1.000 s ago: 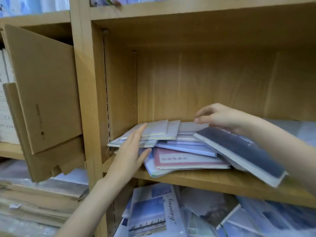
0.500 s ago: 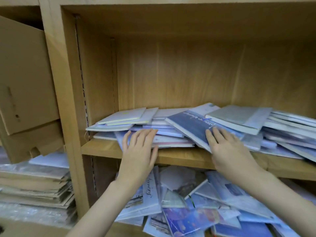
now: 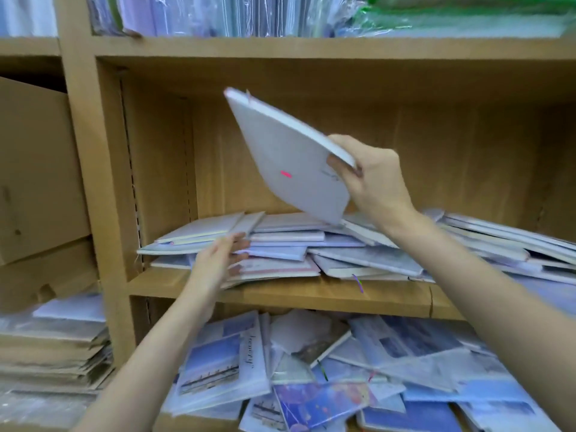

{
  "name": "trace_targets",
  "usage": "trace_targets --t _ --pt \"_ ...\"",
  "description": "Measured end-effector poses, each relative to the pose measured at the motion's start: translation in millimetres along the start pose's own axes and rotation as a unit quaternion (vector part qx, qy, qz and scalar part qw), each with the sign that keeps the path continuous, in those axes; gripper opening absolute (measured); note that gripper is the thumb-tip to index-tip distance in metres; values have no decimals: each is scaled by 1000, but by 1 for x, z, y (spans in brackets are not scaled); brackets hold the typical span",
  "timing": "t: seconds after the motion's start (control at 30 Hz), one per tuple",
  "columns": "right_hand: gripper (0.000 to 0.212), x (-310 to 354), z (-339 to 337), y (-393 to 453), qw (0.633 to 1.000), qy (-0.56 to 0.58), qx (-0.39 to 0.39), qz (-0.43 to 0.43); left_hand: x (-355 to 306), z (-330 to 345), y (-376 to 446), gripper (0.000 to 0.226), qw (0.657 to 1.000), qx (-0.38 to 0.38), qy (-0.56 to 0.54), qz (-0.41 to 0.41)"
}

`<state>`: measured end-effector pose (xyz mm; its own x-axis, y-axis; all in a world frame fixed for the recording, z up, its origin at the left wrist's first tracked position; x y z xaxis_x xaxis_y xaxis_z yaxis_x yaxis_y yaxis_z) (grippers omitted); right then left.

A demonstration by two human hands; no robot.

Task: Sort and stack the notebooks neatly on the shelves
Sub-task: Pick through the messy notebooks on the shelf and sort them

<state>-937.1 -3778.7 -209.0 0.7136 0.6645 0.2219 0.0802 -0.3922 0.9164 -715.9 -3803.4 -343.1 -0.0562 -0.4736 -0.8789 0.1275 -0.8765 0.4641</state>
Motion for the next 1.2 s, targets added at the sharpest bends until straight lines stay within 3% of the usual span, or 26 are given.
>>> trace_targets --t 0.07,0.1,0.17,0.23,0.27,0.33,0.43,0.47,0.53,0.6,0.7,0.83,0.97,1.03,1.13,1.2 --pt "27 0 8 -30 991 39 127 6 -13 -22 -6 34 967 -22 -236 -99" --pt "29 -3 12 -44 980 23 199 18 -15 -32 -10 38 955 -16 -265 -129" --pt "47 -10 13 -67 959 -47 273 59 -14 -33 -24 38 962 34 -208 -172" --pt "57 -17 9 -90 948 -34 252 192 -6 -22 -33 22 971 64 -141 -180" --pt "52 -20 8 -103 928 27 246 278 -2 -18 -36 27 974 82 -119 -176" --pt "32 -24 7 -125 854 220 243 404 1 -13 -41 44 972 119 -116 -165" --pt "31 -29 0 -148 728 420 189 507 1 -24 -59 60 975 129 -143 -114" --pt "30 -26 0 -156 708 444 203 511 3 -30 -70 64 973 137 -155 -99" --pt "29 -17 7 -180 719 421 278 478 20 -46 -98 76 964 169 -182 -95" --pt "38 -8 16 -213 767 346 341 420 47 -61 -134 91 953 192 -193 -133" --pt "46 -7 39 -271 806 255 403 350 96 -77 -183 92 948 152 -151 -234" --pt "41 -19 81 -331 751 233 456 417 141 -87 -208 59 950 119 -9 -290" --pt "30 -34 119 -335 697 264 403 532 158 -99 -184 47 950 78 61 -295" --pt "24 -48 143 -319 705 245 368 555 165 -106 -160 39 953 84 86 -278" --pt "26 -66 188 -280 721 248 298 574 170 -118 -124 39 970 32 103 -217" --pt "30 -71 217 -258 708 274 274 591 175 -129 -104 42 970 23 201 -138"
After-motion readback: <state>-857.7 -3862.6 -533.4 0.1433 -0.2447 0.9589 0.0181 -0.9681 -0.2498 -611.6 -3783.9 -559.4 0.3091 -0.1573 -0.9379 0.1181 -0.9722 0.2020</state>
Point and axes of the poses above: each hand's wrist, its own y-axis towards the middle knuckle, its own z-axis out of the palm, x = y × z, the point moved 3 cm from there along y, towards the middle knuckle, and after that the axes turned 9 degrees about z, right-handed, at the moved point
